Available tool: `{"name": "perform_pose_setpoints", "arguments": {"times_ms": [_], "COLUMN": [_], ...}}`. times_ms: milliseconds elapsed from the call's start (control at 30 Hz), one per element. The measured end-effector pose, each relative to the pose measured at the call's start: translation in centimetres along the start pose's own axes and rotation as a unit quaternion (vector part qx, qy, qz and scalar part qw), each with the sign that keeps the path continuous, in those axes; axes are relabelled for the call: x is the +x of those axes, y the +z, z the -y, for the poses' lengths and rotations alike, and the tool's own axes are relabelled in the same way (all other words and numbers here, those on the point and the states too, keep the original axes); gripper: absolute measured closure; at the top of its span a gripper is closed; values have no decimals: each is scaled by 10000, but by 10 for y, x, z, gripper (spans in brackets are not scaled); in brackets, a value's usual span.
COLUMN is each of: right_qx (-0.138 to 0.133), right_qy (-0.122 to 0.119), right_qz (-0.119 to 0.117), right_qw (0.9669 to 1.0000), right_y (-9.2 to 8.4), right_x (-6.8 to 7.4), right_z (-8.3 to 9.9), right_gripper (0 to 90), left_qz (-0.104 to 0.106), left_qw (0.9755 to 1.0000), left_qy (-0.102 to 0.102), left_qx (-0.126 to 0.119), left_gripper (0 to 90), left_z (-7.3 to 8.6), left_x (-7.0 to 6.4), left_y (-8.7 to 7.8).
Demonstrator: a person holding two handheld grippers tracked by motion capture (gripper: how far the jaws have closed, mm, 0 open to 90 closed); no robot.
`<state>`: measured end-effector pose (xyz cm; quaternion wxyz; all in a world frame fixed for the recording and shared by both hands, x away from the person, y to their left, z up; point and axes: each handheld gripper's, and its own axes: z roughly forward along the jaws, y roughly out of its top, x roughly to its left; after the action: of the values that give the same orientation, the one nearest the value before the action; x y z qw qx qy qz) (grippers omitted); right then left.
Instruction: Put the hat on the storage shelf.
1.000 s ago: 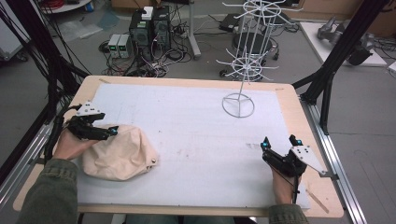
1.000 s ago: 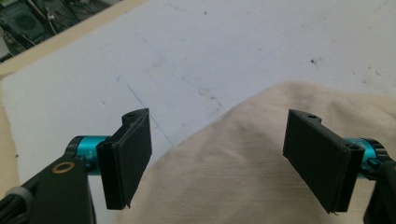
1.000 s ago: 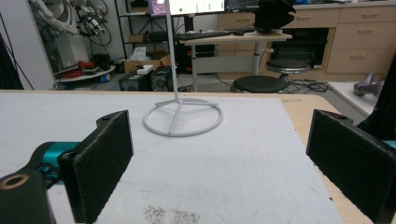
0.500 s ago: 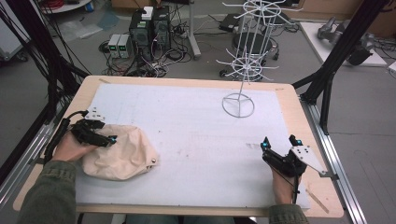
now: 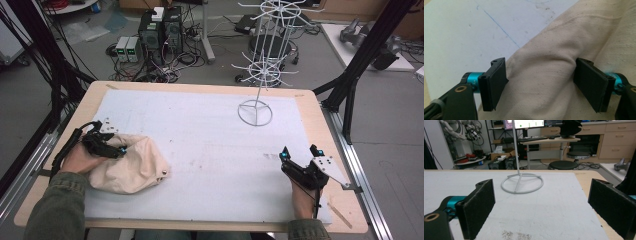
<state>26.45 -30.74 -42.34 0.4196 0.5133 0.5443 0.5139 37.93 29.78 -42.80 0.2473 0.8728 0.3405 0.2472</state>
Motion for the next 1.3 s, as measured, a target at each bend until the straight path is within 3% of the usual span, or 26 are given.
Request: {"name": "perform_pose_setpoints", "arguments": {"times_ms": [333,367,400,500,533,633,800,1133,1300], "right_qx": [-22,-37,-37,-4,-4,4,-27,-38,-36], "right_qy": [-2,-18,-18,-1,-1,-11,5,36,82], "right_qz": [-17,-16,-16,-32,-32,-25,0,-12,-27], "right_qw": [10000,10000,10000,10000,10000,10000,10000,10000,10000], "right_y": [0,-1,-1,0,0,0,0,0,-1], "right_x": [0,0,0,0,0,0,-1,-1,-1], "right_z": [0,0,0,0,0,0,0,0,0], "right_gripper": [61,62,62,62,62,62,62,62,62], "left_qz": [-85,-156,-241,-491,-548,-693,-758,-638,-576], "left_qw": [9998,9997,9996,9981,9976,9965,9957,9957,9932], "left_qy": [-57,-30,82,326,370,318,313,-58,-309], "left_qx": [-172,-180,-151,-182,-215,-350,-422,-663,-967], "left_gripper": [315,414,414,597,597,733,760,800,801], "left_z": [5,4,3,0,-1,-3,-2,4,4], "left_x": [-1,-2,-3,-9,-10,-8,-6,4,5], "left_y": [0,0,-1,-2,-3,-6,-10,-25,-37]}}
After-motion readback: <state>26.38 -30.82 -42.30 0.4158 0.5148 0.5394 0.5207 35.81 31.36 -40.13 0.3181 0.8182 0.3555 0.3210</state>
